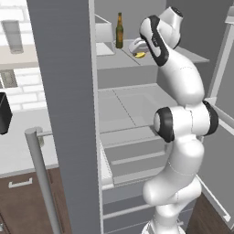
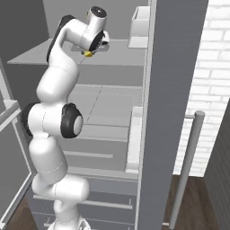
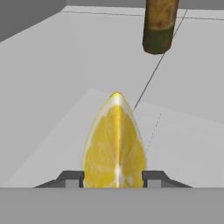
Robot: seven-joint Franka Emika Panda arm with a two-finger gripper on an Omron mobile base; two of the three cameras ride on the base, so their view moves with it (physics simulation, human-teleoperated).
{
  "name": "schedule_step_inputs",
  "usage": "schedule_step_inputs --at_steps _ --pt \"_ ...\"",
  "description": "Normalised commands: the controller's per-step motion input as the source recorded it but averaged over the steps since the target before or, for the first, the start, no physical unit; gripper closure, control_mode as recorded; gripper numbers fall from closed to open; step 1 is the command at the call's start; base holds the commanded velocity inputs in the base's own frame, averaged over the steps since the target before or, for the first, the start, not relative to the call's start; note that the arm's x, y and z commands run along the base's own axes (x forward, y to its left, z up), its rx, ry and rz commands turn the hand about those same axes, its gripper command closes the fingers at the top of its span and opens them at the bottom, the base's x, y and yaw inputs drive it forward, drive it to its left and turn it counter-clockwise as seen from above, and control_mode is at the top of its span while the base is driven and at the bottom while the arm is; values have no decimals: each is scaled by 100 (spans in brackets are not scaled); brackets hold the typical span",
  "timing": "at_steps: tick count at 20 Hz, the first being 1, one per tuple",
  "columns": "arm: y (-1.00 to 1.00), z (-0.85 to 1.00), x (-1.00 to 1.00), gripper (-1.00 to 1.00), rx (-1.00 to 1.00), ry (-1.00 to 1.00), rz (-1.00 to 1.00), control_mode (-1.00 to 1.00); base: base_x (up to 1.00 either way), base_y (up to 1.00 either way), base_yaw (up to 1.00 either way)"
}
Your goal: Grab a lemon wedge from the fridge and one ice cube from the ice bowl, and put them in the glass of lemonade.
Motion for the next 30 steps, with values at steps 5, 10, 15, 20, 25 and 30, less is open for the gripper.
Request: schedule_step_inputs --at_steps 5,10,15,20,25,30 --pt "0 -7 -78 100 0 0 2 -100 0 0 0" --pt "0 0 -100 100 0 -2 7 -100 0 0 0" --pt "0 0 -100 100 0 -4 7 -100 0 0 0" --pt "0 -5 -100 100 0 -2 5 -100 0 0 0" --pt "0 -26 -100 100 0 0 1 -100 0 0 0" --pt "0 -60 -97 100 -5 0 0 -100 0 0 0"
